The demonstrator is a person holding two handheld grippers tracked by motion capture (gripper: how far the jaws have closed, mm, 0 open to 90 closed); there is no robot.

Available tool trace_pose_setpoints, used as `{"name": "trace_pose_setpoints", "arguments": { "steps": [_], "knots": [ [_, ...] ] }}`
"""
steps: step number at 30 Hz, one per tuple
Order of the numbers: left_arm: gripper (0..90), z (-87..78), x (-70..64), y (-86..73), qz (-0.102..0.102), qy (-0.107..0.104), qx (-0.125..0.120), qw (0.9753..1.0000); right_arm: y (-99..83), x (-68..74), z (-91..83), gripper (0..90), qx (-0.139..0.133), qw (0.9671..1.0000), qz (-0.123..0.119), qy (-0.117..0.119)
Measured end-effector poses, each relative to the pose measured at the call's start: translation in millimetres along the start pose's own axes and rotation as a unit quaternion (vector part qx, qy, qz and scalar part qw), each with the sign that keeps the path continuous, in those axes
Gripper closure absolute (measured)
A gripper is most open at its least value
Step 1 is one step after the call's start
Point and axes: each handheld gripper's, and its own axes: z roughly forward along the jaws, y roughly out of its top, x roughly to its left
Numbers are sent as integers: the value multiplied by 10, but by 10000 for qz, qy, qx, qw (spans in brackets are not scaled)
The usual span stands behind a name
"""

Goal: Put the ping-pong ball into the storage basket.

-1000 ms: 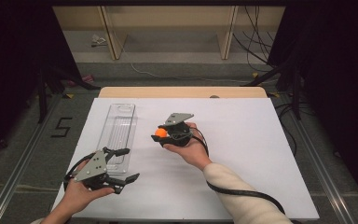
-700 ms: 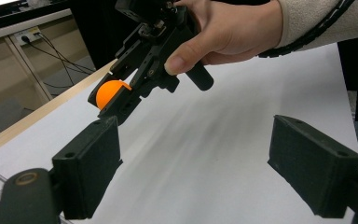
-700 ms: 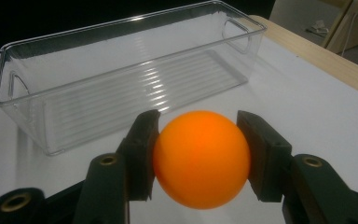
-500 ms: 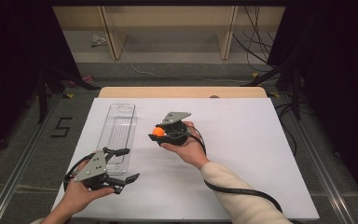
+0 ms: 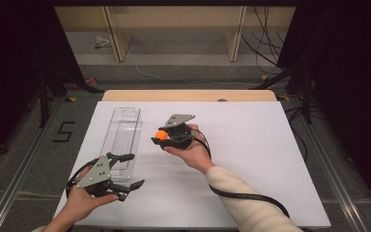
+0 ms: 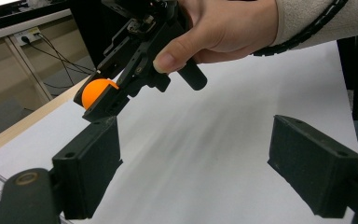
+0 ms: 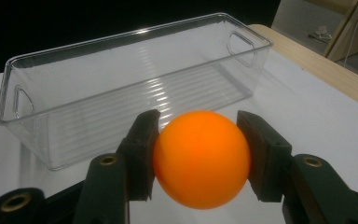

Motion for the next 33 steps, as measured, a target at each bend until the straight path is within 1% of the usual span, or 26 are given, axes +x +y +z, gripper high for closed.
{"name": "trace_pose_setpoints", "arguments": {
  "steps": [33],
  "knots": [
    [163, -2, -3, 0, 21, -2, -1, 10000, 116, 22, 109, 515, 5, 10000, -60, 52]
  ]
}}
